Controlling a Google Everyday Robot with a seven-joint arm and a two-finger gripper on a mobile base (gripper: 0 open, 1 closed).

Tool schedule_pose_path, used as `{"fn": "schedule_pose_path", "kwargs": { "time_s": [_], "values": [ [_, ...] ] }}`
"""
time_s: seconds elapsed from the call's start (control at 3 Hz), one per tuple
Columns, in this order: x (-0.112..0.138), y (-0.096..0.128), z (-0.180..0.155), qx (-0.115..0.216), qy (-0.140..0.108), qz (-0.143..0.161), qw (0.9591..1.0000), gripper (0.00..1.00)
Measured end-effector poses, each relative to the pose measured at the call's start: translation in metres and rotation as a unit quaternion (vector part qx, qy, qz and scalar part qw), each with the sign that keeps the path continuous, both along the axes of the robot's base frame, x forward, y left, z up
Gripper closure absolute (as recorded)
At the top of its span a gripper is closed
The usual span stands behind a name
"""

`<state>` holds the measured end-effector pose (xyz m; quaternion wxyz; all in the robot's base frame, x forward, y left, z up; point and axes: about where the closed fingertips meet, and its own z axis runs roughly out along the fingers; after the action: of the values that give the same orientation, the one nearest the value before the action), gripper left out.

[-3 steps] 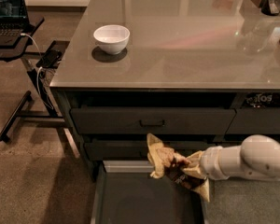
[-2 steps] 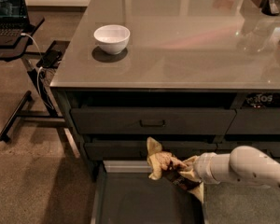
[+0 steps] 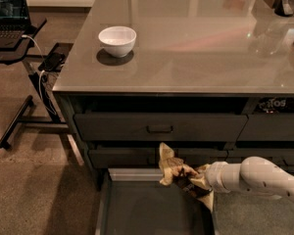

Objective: Place brown chip bag into bottom drawer

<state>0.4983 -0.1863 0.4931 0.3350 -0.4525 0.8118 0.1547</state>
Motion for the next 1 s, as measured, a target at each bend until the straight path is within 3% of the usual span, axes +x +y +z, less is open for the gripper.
{"fn": "schedule_pose_path", "kwargs": {
  "time_s": [0.33, 0.67, 1.0],
  "values": [
    [0.004, 0.002, -0.025, -0.002, -0.002, 0.004, 1.0000, 1.00],
    [0.011, 0.001, -0.057, 0.032, -0.024, 0.011, 0.9992, 1.00],
    [0.012, -0.007, -0.097, 0.082, -0.051, 0.029, 0.9949, 1.00]
  ]
}}
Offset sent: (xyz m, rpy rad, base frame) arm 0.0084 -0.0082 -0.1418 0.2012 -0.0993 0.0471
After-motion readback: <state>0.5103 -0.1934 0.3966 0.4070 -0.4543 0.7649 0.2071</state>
